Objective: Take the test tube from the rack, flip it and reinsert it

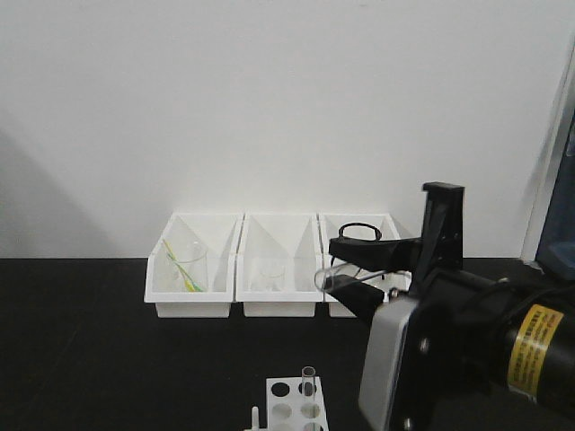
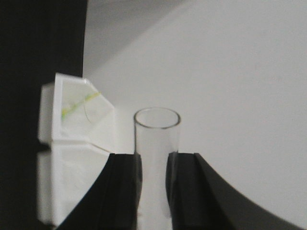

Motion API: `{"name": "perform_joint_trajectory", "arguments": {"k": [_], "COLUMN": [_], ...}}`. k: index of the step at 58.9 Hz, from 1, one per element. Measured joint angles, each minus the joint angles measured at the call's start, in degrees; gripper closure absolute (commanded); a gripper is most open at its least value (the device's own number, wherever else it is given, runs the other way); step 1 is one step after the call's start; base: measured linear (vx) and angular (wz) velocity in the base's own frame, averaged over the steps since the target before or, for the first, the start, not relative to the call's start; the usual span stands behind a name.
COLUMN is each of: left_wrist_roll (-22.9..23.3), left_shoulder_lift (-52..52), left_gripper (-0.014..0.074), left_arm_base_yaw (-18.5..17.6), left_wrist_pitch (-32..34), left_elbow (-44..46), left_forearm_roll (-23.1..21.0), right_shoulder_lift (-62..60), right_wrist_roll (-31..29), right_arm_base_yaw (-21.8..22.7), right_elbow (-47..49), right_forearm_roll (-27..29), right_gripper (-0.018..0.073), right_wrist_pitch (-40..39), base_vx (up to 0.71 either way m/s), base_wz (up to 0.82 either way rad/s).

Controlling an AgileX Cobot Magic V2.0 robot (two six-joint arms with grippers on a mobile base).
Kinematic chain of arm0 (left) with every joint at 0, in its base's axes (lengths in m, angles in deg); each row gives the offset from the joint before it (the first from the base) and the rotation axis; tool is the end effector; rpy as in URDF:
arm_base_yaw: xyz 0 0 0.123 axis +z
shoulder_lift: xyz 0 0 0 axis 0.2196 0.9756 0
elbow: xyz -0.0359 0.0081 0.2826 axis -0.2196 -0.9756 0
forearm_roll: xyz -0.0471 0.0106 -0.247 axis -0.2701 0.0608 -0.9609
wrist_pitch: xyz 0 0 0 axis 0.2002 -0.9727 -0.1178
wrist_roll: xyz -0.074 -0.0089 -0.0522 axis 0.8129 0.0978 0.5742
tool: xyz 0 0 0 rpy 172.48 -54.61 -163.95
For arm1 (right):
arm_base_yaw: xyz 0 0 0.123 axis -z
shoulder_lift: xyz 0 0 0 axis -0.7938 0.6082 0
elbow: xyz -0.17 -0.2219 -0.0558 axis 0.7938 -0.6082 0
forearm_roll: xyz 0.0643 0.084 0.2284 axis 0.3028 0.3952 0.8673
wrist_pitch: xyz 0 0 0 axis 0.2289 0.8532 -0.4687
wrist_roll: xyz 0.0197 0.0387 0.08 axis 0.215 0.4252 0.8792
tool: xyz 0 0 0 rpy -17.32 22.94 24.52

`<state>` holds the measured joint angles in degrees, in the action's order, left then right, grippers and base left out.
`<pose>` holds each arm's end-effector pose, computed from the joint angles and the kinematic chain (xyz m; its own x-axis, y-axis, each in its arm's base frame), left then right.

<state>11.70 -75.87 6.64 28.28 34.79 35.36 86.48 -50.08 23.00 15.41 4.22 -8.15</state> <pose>0.0554 -0.0025 0.1871 -0.1199 0.0343 -0.9922 0.0722 0.9971 0.0257 0.2219 0.1480 0.3642 0.6043 -0.7198 -0.3417 -0.2931 0.1980 -0.9354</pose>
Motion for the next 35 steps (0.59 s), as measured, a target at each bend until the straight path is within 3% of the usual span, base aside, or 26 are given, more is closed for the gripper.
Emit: {"name": "perform_joint_trajectory", "arguments": {"k": [8,12,19,24,35], "left_wrist_roll": [0.00,0.00,0.00,0.00,0.00], "left_shoulder_lift": [0.00,0.00,0.00,0.00,0.00], "left_gripper": [0.0602,0.0602,0.0602,0.0602,0.0602], "left_arm_base_yaw": [0.00,0.00,0.00,0.00,0.00], "left_wrist_pitch": [0.00,0.00,0.00,0.00,0.00], "left_elbow": [0.00,0.00,0.00,0.00,0.00], "left_forearm_roll": [0.00,0.00,0.00,0.00,0.00], "right_shoulder_lift": [0.00,0.11,1.36,2.54,7.91], "right_wrist_roll": [25.81,32.96,32.83,31.05,21.70], "right_arm_base_yaw": [0.00,0.00,0.00,0.00,0.00], "right_elbow": [0.00,0.00,-0.45,-3.15,-14.89], "right_forearm_roll": [26.28,33.57,34.22,32.07,32.65], "right_gripper": [0.0570,0.0570,0.0570,0.0570,0.0570], "right_wrist_pitch": [-0.86,-0.86,-2.03,-7.84,-32.51], "base_vx": [0.00,0.00,0.00,0.00,0.00], "base_wz": [0.00,0.00,0.00,0.00,0.00]}}
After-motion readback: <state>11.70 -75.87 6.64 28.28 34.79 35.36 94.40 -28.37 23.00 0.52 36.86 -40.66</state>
